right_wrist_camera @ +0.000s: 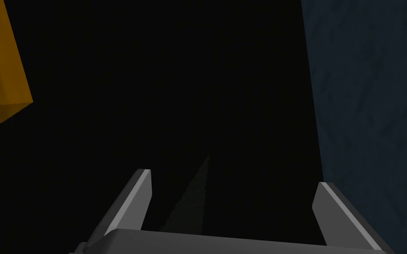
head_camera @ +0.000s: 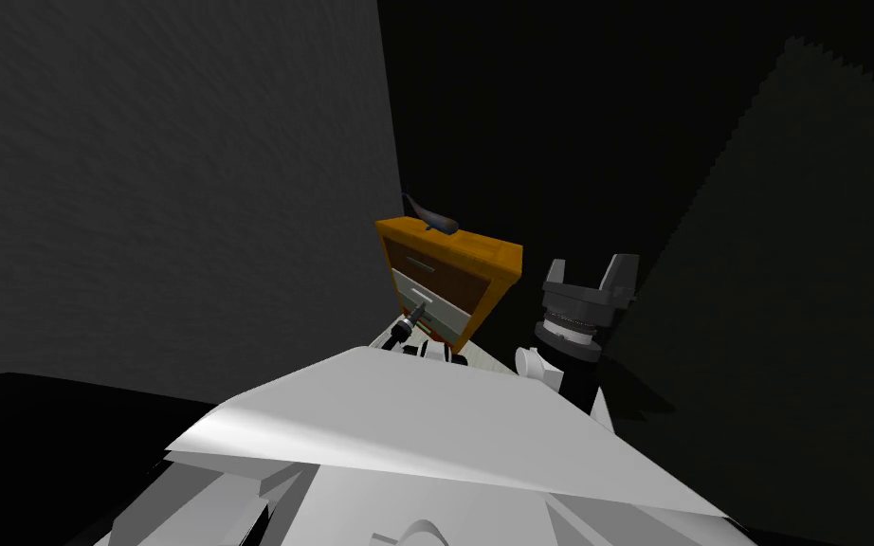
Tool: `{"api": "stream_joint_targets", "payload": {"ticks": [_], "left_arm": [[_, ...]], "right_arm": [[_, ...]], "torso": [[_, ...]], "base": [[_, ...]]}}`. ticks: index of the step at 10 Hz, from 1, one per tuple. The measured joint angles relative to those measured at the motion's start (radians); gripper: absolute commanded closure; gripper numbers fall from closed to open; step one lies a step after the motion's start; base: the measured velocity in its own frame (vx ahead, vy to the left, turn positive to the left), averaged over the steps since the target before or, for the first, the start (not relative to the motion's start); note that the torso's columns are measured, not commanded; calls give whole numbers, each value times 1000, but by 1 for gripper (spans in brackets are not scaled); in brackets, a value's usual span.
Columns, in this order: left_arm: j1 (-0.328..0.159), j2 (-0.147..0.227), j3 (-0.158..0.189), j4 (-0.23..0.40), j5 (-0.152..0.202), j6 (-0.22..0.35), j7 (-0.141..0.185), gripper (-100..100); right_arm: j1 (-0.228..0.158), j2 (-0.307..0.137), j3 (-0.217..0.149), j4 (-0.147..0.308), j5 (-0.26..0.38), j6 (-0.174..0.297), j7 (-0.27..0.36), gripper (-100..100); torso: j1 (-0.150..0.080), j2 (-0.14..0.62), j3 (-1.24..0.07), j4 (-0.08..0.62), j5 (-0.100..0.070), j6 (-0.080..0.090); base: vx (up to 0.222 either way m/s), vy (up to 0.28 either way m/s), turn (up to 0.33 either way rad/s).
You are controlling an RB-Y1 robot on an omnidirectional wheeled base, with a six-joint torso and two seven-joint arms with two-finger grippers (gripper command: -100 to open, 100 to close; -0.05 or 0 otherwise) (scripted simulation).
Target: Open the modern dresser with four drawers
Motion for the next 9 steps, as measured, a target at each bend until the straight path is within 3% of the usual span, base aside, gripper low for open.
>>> {"api": "stream_joint_targets", "payload": {"ticks": [1,4,9], "left_arm": [[-1,2,0,0,-1,-1,6,-100],[-2,14,-18,-21,-4,17,18,-100],[31,-64,-19,-28,30,30,-90,-100]], "right_arm": [[0,0,0,0,0,0,0,0],[0,0,0,0,0,0,0,0],[0,0,0,0,0,0,0,0]], "torso": [[1,0,0,0,0,0],[-2,0,0,0,-1,0],[-3,0,0,0,-1,0]], "base": [[38,50,-148],[23,42,-109],[22,56,-97]]}}
